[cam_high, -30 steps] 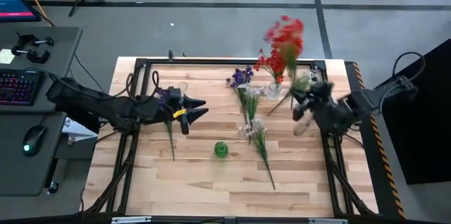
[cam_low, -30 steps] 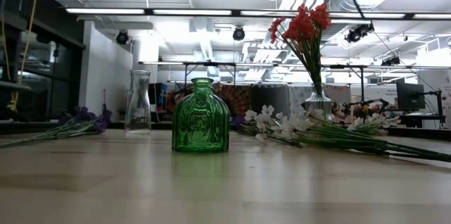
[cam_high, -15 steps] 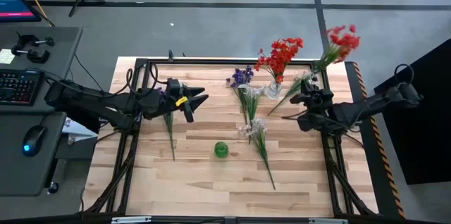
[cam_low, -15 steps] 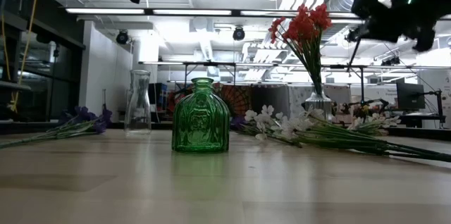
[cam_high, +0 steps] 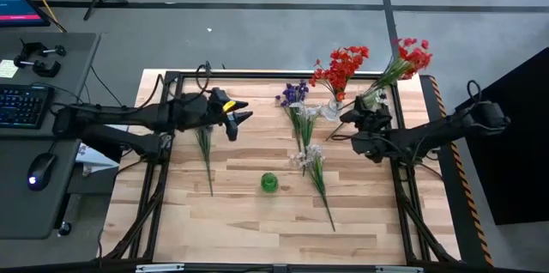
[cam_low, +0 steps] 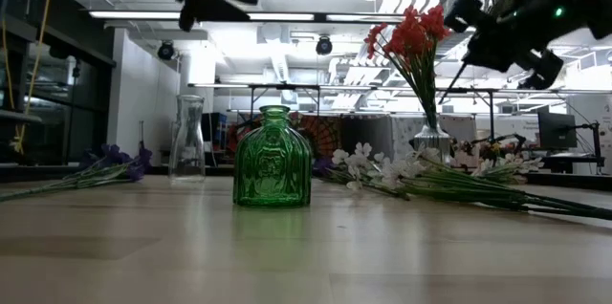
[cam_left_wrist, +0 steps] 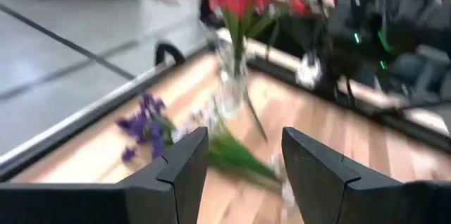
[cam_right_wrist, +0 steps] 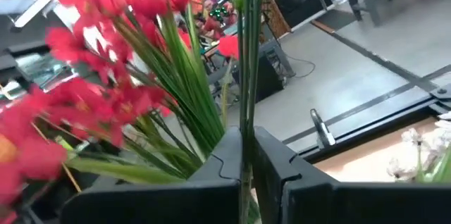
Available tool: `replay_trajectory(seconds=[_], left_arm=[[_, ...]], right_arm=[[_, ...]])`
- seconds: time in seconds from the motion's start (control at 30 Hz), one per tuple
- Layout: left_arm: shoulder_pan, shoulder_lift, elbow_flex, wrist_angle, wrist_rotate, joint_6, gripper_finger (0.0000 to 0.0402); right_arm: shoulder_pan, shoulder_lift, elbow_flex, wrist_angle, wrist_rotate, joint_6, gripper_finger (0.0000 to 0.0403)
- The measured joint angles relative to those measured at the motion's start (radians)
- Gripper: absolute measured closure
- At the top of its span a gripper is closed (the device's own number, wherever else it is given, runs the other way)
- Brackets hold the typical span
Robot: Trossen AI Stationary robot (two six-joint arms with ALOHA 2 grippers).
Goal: Sort flowers into vase by color
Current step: Put the orange flowers into the top right transparent flower vase
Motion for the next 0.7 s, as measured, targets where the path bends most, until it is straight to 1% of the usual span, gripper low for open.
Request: replay_trajectory(seconds=[0.1, 0.17, 0.27, 0.33, 0.37, 0.4, 0.53, 0.57, 0.6, 0.7], left_arm=[[0.071, 0.0, 0.0, -0.025, 0.131, 0.027, 0.0231], [0.106, 0.0, 0.0, -0.024, 0.189, 0.027, 0.0231], [0.141, 0.0, 0.0, -0.022, 0.241, 0.046, 0.0231], [0.154, 0.002, 0.0, -0.021, 0.25, 0.068, 0.0231], [0.161, 0.003, 0.0, -0.021, 0.256, 0.074, 0.0231], [0.168, 0.003, 0.0, -0.021, 0.261, 0.079, 0.0231], [0.196, 0.003, 0.0, -0.015, 0.271, 0.079, 0.0231], [0.201, 0.003, 0.0, -0.013, 0.271, 0.079, 0.0231], [0.206, 0.003, 0.0, -0.011, 0.271, 0.079, 0.0231], [0.223, 0.003, 0.0, 0.01, 0.272, 0.066, 0.0231]], right_arm=[[0.041, 0.0, 0.0, -0.038, 0.0, 0.007, 0.0403], [0.068, -0.032, 0.0, -0.038, 0.0, -0.054, 0.0403], [0.084, -0.081, 0.0, -0.054, 0.001, -0.136, 0.0403], [0.081, -0.106, -0.002, -0.13, 0.001, -0.129, 0.0403], [0.071, -0.114, -0.009, -0.187, 0.0, -0.07, 0.0403], [0.061, -0.118, -0.024, -0.265, 0.0, 0.025, 0.0403], [0.039, -0.123, -0.05, -0.605, -0.003, 0.452, 0.0403], [0.043, -0.131, -0.036, -0.695, -0.004, 0.516, 0.0403], [0.049, -0.137, -0.008, -0.778, -0.004, 0.545, 0.0403], [0.078, -0.152, 0.11, -1.041, -0.001, 0.571, 0.0403]])
